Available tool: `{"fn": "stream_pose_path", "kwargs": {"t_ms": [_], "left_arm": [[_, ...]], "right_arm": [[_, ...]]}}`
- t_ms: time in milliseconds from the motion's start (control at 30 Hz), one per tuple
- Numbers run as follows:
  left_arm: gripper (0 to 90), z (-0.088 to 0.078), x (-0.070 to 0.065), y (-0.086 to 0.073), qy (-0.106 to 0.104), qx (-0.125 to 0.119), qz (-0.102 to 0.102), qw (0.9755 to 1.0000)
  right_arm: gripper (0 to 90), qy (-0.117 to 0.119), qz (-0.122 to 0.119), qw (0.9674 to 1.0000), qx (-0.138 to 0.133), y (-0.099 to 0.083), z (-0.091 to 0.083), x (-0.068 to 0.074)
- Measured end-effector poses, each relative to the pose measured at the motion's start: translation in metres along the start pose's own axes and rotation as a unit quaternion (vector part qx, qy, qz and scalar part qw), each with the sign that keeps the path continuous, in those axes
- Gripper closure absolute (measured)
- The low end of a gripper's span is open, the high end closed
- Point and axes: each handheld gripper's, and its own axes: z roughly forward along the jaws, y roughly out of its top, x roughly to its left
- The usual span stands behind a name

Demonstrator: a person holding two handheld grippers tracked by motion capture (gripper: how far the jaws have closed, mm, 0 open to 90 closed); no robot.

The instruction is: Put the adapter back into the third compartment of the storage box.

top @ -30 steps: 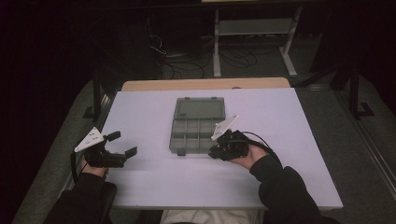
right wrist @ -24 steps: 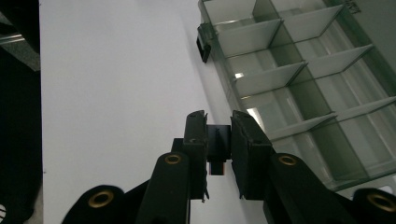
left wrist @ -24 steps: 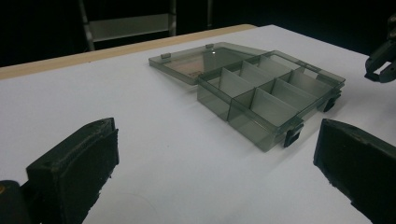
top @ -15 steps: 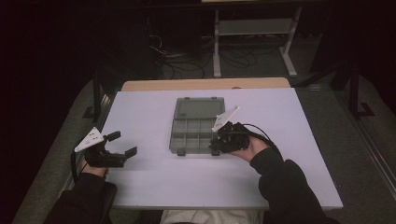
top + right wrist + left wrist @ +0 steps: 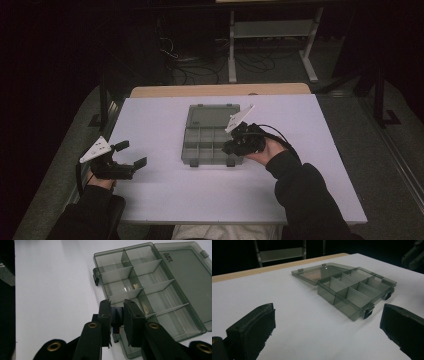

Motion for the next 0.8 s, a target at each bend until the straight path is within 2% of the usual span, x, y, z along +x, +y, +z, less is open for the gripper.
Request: {"fn": "stream_pose_path", "kwargs": {"t_ms": [800], "left_arm": [[0.0,0.000,0.000,0.000,-0.001,0.000,0.000,1.0000]], "right_arm": [[75.2,-0.010,0.020,0.9998,-0.003,0.016,-0.002,-0.026]]}}
